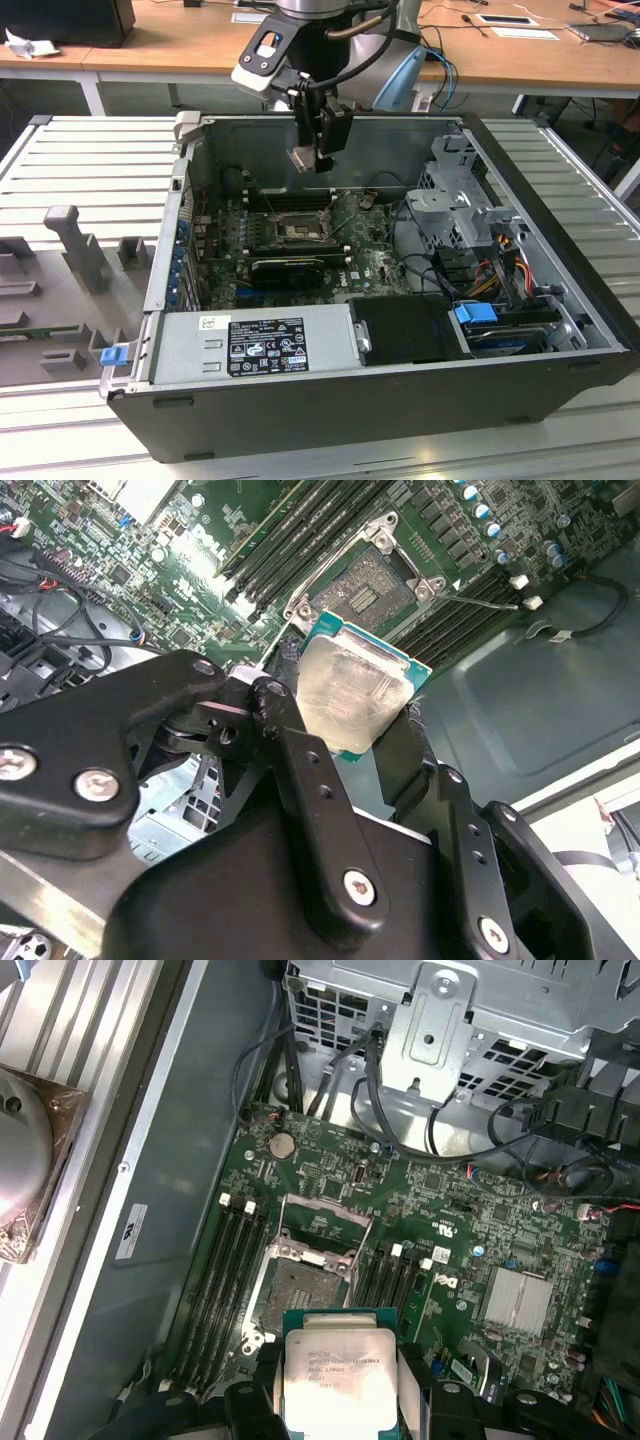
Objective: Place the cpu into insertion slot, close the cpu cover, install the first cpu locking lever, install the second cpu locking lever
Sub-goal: 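Place the cpu into insertion slot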
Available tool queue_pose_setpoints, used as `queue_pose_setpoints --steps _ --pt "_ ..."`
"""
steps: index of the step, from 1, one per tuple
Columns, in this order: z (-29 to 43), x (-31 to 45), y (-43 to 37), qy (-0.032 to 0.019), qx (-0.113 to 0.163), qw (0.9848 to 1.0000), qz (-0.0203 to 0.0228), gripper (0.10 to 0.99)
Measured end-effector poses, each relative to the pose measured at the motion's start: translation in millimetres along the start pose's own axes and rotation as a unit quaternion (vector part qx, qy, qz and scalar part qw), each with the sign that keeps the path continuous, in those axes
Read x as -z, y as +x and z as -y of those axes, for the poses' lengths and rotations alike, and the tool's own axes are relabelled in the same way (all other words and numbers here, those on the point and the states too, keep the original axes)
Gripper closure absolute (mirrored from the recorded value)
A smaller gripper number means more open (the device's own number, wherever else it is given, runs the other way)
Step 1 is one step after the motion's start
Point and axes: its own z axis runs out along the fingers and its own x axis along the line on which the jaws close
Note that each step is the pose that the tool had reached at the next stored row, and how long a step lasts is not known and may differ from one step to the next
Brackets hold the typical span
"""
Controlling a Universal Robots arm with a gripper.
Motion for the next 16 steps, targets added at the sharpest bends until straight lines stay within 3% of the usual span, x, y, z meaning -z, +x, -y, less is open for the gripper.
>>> queue_pose_setpoints --steps 12,16 --pt "0.3 -3.8 -0.1 -0.0007 -0.032 0.9995 0.0027 0.545" --pt "0.6 -7.4 -0.2 -0.0016 -0.074 0.9972 0.0064 0.545"
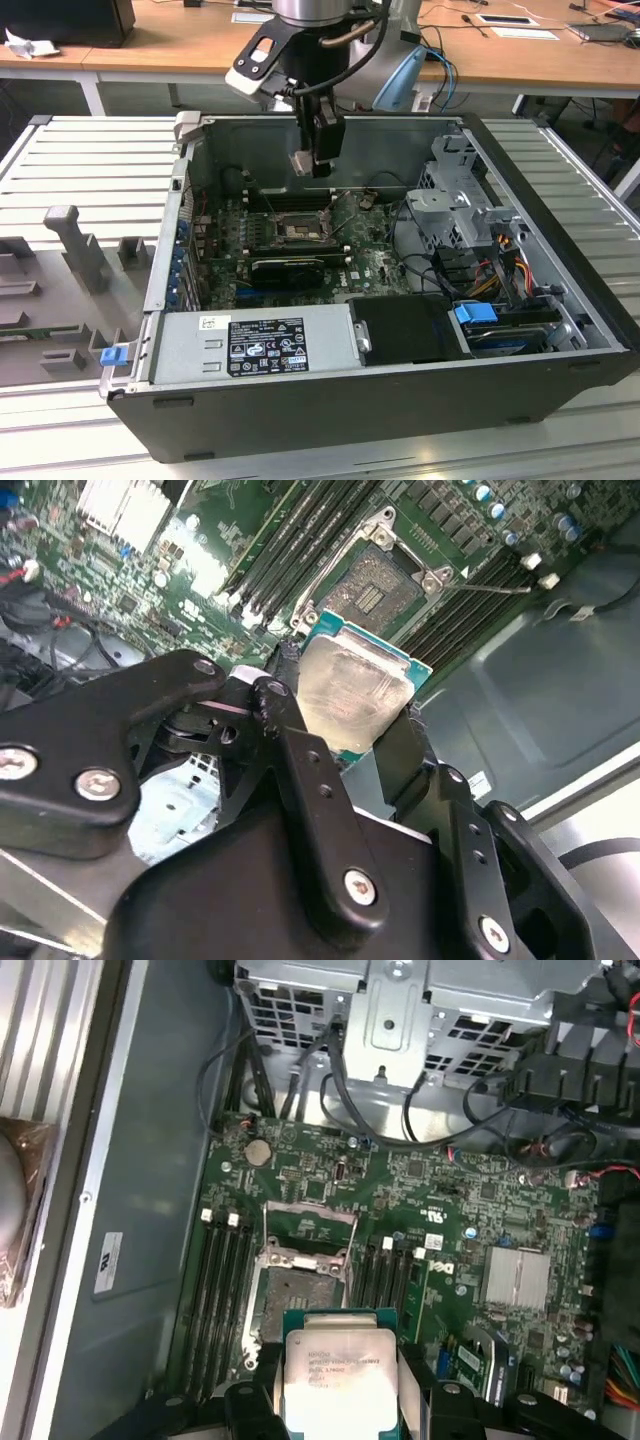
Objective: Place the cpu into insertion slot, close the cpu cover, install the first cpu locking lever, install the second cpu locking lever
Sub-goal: 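Place the cpu into insertion slot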
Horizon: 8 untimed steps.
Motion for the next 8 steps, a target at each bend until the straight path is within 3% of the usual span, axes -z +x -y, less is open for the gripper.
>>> queue_pose_setpoints --steps 3,8 --pt "0.1 -1.3 0.0 -0.0009 -0.039 0.9992 0.0034 0.545" --pt "1.9 -8.2 0.0 -0.0012 -0.053 0.9986 0.0054 0.545"
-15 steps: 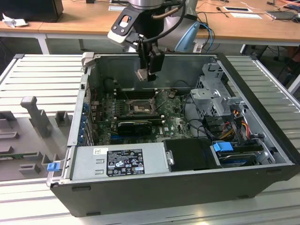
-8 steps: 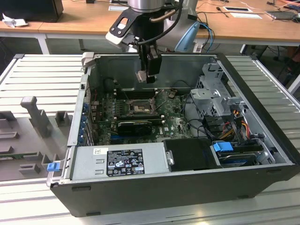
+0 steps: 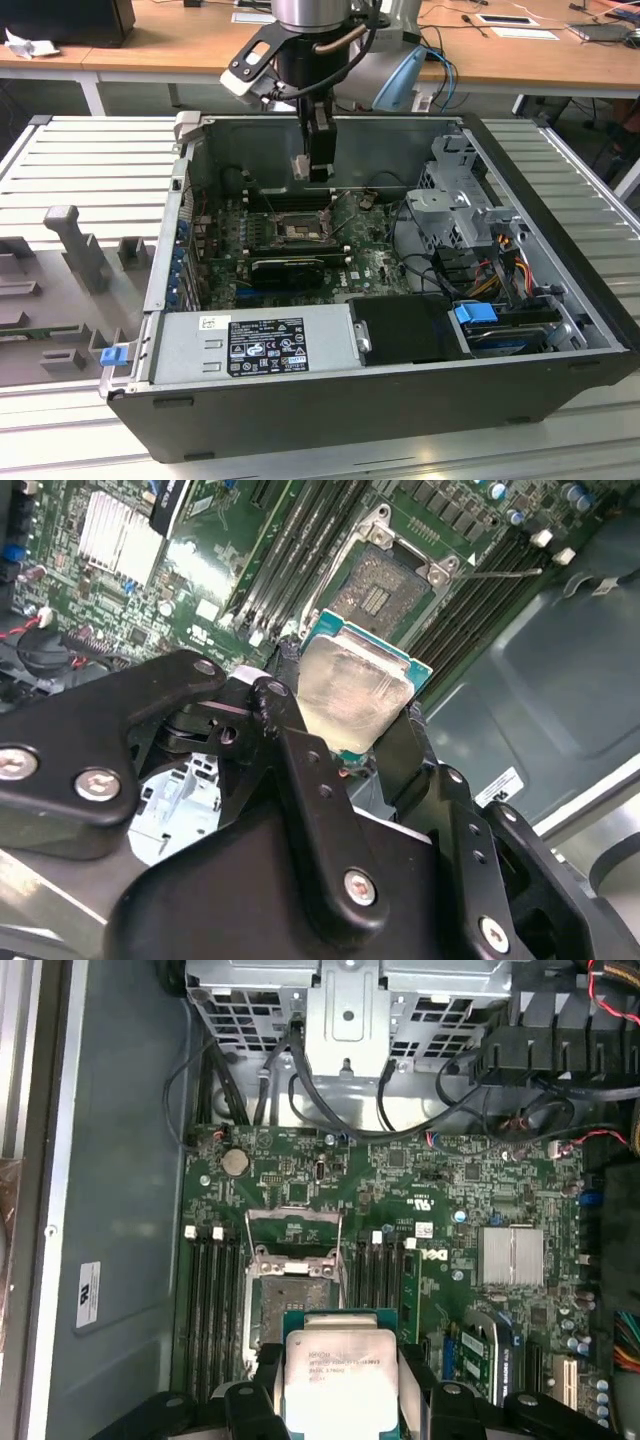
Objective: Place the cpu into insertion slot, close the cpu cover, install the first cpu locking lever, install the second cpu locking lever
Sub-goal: 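Place the cpu into insertion slot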
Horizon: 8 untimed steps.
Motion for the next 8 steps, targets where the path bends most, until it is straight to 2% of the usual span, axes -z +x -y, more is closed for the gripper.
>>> queue_pose_setpoints --steps 4,7,8 --pt "4.2 -5.9 0.0 0.0000 -0.002 1.0000 0.0002 0.545" --pt "4.8 -8.4 0.0 -0.0004 -0.021 0.9998 0.0019 0.545" --pt "5.0 -10.2 -0.1 -0.0007 -0.037 0.9993 0.0032 0.545"
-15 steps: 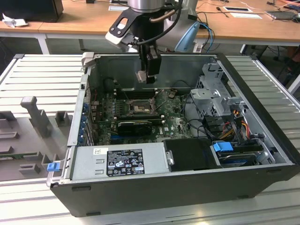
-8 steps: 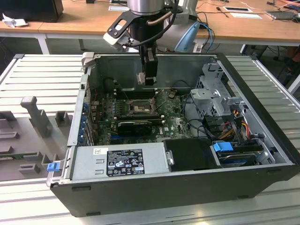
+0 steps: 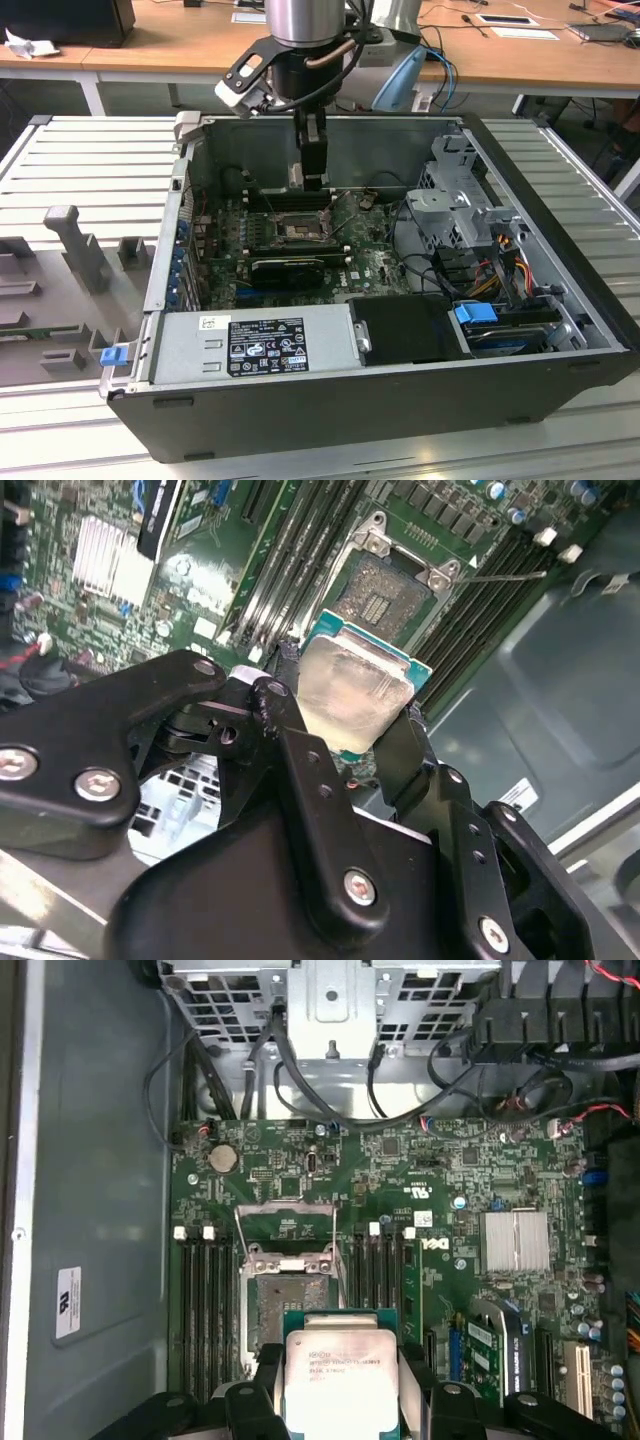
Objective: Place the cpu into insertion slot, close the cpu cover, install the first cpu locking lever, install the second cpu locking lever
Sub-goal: 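Place the cpu into insertion slot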
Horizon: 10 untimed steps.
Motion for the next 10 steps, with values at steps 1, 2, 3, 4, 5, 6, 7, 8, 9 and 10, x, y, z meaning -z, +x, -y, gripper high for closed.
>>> queue_pose_setpoints --steps 1,2,3,4,5,6,7,8,9,10 --pt "0.2 -2.5 -0.1 -0.0001 -0.006 1.0000 0.0006 0.545" --pt "0.6 -6.1 -0.1 -0.0001 -0.007 1.0000 0.0006 0.545" --pt "1.0 -7.6 -0.1 -0.0001 -0.007 1.0000 0.0005 0.545" --pt "1.1 -9.3 -0.2 -0.0001 -0.007 1.0000 0.0005 0.545" --pt "1.4 -12.0 -0.2 0.0000 -0.007 1.0000 0.0004 0.545" --pt "1.5 -13.7 -0.2 0.0000 -0.007 1.0000 0.0004 0.545" --pt "1.7 -15.7 -0.3 0.0001 -0.007 1.0000 0.0005 0.545" --pt "1.8 -16.8 -0.3 0.0001 -0.007 1.0000 0.0005 0.545" --pt "2.0 -18.1 -0.4 0.0001 -0.007 1.0000 0.0005 0.545" --pt "2.1 -18.9 -0.4 0.0002 -0.007 1.0000 0.0005 0.545"
